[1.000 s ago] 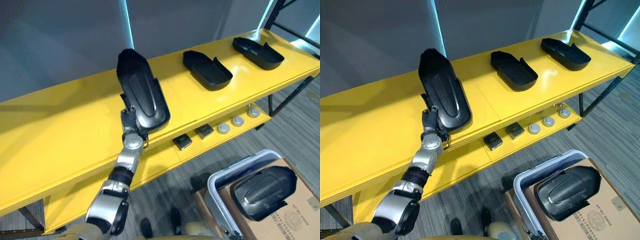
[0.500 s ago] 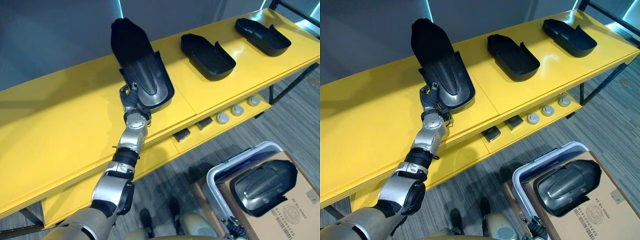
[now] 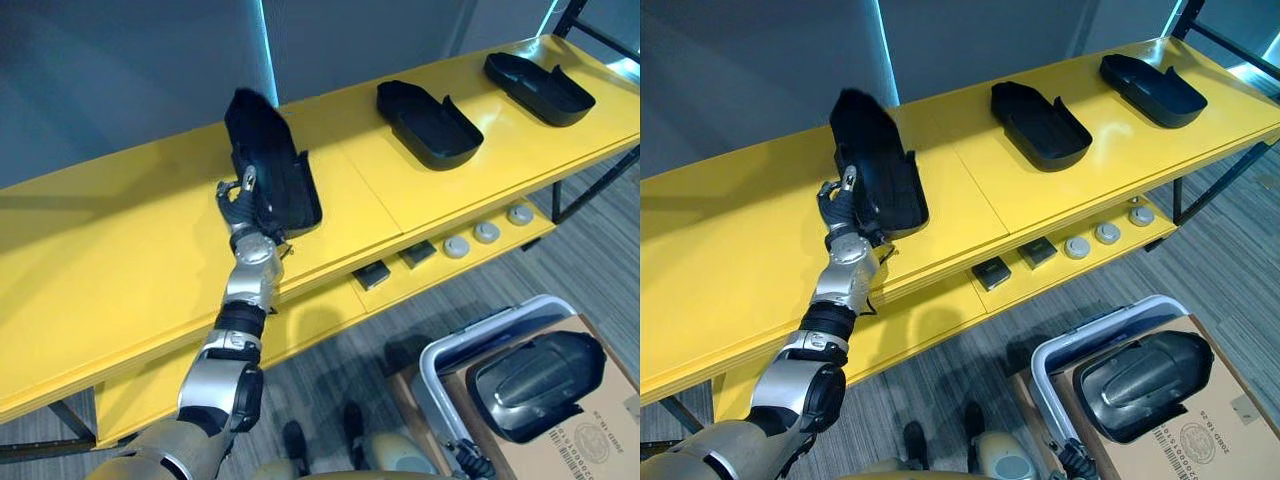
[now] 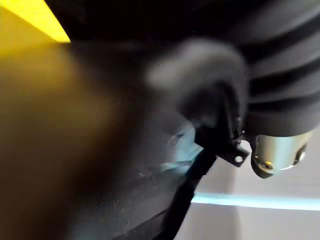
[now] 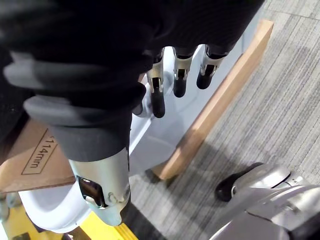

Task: Walk over and take plastic housings, then place them on the shelf

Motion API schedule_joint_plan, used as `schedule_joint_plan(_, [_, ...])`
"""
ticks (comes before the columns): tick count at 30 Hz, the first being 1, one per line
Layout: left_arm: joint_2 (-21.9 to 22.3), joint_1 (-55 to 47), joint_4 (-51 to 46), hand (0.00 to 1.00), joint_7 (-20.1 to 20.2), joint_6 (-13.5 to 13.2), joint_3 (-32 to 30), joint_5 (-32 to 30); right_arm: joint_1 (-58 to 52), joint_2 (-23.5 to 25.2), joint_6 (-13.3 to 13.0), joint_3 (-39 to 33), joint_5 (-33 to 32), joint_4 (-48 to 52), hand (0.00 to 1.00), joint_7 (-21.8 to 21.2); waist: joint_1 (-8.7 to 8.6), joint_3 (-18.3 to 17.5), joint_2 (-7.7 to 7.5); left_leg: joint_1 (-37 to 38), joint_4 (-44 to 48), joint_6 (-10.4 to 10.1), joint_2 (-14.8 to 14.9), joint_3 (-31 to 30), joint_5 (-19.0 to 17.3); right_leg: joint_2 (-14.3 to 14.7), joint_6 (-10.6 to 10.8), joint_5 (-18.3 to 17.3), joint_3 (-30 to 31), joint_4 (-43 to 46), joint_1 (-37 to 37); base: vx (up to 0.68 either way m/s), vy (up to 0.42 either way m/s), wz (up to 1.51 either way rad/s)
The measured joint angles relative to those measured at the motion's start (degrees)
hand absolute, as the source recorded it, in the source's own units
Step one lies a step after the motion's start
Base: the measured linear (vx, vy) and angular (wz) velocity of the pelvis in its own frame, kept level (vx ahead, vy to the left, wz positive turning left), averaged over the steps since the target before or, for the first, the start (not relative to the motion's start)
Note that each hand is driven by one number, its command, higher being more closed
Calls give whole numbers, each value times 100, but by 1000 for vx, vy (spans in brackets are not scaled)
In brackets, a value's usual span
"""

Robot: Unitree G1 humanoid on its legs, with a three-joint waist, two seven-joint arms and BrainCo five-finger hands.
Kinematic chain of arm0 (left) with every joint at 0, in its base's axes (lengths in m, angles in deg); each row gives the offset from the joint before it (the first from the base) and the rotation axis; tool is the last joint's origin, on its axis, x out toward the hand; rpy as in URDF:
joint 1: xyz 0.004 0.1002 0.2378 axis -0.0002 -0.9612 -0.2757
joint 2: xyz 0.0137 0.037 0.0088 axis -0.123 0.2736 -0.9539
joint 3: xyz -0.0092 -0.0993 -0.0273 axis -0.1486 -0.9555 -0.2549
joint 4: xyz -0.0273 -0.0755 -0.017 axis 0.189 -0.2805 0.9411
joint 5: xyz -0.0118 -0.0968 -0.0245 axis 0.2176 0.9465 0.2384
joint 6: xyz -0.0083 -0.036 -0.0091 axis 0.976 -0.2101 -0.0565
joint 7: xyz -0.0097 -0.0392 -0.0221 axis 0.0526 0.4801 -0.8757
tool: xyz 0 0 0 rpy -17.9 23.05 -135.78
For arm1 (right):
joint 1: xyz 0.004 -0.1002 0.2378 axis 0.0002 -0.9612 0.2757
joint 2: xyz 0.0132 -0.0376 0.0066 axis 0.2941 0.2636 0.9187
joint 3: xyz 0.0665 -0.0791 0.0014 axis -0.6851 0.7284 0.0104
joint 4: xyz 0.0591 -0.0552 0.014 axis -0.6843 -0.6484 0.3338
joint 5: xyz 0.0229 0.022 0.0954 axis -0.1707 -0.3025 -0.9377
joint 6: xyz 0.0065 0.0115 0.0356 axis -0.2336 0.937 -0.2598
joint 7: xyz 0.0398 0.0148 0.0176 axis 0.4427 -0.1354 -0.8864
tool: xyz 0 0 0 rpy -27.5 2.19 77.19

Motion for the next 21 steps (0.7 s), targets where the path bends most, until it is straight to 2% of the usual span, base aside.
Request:
schedule_joint_plan(13, [-104, -578, -676, 0, 26, -136, -14, 32, 175, -46, 34, -32, 3, -176, 0, -3, -3, 33, 56, 132, -91, -3, -25, -155, 7, 15, 16, 78, -63, -326, 286, 12, 19, 3])
schedule_joint_plan(16, [-225, -839, -1329, 0, 82, -189, 271, 20, 195, -46, 34, -78, 2, -185, 0, -10, -3, 51, 87, 131, -94, 5, -31, -199, 12, 18, 16, 78, -86, -358, 312, 26, 24, 6])
schedule_joint_plan(19, [-343, -1454, -2658, 0, 332, -264, 920, -91, 207, -68, 25, -148, -2, -302, 0, -25, 15, 64, 110, 115, -89, 7, -37, -266, 11, 13, 38, 59, -111, -365, 321, 24, 25, 9])
schedule_joint_plan(21, [-350, -1812, -3405, 0, 524, -354, 1354, -357, 206, -72, 25, -269, -3, -408, 0, -28, 111, 72, 130, 110, -84, 8, -47, -311, 10, 1, 46, 50, -147, -366, 331, 13, 32, 11])
